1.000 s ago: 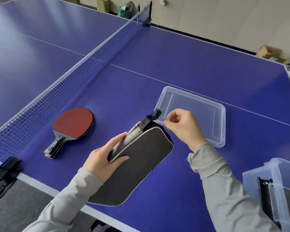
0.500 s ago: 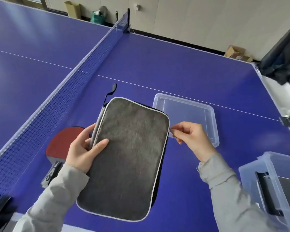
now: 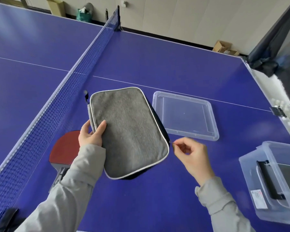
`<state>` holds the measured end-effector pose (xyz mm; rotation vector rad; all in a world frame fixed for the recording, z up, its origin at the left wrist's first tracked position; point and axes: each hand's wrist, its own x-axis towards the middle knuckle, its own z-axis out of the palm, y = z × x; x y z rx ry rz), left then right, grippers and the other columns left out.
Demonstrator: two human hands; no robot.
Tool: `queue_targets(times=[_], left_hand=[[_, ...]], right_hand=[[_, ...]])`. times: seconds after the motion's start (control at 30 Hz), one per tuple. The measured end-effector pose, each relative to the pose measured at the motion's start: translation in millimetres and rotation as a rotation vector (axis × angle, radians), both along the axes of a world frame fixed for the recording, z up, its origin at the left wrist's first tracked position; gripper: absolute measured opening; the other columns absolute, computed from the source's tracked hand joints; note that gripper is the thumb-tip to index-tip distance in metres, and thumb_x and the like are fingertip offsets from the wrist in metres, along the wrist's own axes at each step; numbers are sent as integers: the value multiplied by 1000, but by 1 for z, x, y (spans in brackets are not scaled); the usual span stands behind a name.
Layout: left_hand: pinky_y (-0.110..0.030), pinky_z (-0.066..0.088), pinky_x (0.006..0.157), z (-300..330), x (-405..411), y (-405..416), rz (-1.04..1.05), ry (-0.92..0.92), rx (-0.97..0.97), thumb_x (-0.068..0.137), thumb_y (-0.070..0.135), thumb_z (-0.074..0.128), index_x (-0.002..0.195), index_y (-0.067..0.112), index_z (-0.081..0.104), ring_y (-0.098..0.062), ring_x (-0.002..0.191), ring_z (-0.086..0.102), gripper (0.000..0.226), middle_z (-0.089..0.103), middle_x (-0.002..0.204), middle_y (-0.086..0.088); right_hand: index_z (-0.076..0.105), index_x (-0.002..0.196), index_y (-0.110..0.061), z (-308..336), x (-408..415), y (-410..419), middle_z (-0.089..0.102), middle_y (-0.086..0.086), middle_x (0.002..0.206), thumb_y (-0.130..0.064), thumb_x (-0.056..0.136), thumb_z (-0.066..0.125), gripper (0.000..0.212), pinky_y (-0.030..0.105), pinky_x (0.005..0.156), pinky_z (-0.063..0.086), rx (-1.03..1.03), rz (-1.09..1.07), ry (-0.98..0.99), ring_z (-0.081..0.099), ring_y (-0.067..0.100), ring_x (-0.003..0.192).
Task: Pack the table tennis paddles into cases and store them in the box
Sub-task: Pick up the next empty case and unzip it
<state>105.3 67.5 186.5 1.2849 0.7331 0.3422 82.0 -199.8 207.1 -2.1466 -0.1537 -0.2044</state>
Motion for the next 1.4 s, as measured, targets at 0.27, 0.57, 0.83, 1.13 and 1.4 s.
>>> queue_targets(times=[0.27, 0.57, 0.83, 1.13, 1.4], left_hand=[[2, 34, 53, -15, 11, -25, 250, 102, -19, 82, 20, 69, 131, 5, 47, -8, 69, 50, 55, 50, 77, 5], [-4, 25, 69, -24, 14, -46, 453, 158, -152, 85, 22, 65, 132, 9, 38, -13, 90, 48, 56, 48, 106, 0], [-1, 39, 64, -32, -2, -36, 209, 128, -94, 84, 26, 68, 133, 14, 41, -2, 79, 56, 57, 58, 96, 7], [-11, 50, 54, -52, -38, -76, -388, 24, -151, 88, 18, 60, 105, 22, 60, 4, 66, 66, 18, 70, 83, 10], [-29, 34, 108, -55, -41, -121, -529, 265, 283, 85, 18, 67, 142, 19, 37, -21, 125, 44, 65, 40, 138, -10]], right_hand=[[63, 69, -14, -41, -55, 43, 55, -8, 59, 0, 76, 68, 16, 14, 53, 41, -77, -101, -202, 47, 3, 53], [64, 73, -14, -52, -77, 99, 53, -7, 61, -18, 84, 60, 13, 28, 47, 44, 18, -124, -156, 47, 7, 52], [65, 80, -29, -44, -75, 60, 64, -10, 71, -38, 90, 58, 16, 18, 58, 46, 219, -262, 1, 57, 5, 59], [66, 110, -19, -9, -36, -29, 70, -2, 107, -41, 90, 48, 35, 19, 70, 53, 701, -25, 625, 65, 9, 95], [64, 103, -16, -16, -45, -43, 73, -5, 99, -6, 97, 46, 22, 12, 76, 49, 537, -56, 482, 65, 3, 89]])
